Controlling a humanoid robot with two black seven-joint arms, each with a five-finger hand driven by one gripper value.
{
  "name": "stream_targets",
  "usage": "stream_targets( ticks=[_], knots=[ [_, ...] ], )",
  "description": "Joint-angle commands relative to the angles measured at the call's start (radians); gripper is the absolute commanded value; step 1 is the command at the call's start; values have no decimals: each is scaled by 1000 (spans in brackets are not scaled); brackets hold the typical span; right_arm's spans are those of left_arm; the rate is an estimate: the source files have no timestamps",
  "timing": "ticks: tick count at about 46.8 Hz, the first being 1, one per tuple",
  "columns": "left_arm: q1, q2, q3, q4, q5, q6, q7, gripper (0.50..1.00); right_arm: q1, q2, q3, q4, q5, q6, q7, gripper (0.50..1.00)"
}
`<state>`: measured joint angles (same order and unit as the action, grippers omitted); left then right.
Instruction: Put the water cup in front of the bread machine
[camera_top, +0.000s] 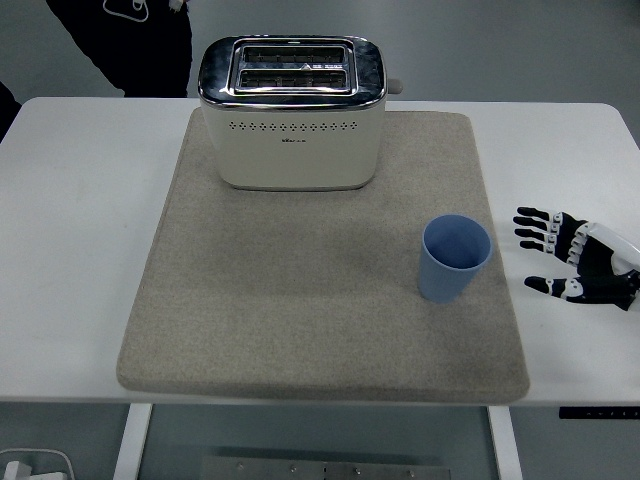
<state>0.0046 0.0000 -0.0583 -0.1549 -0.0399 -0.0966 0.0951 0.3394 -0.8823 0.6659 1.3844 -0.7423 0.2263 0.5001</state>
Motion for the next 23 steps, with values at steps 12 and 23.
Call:
stream_targets(
  ticks=[12,23],
  knots=[
    [0,0,0,0,0,0,0,1000,-3,46,-2,25,-2,-44,0,928],
    [0,0,0,0,0,0,0,1000,-8,86,-2,25,-23,-58,-2,928]
  ],
)
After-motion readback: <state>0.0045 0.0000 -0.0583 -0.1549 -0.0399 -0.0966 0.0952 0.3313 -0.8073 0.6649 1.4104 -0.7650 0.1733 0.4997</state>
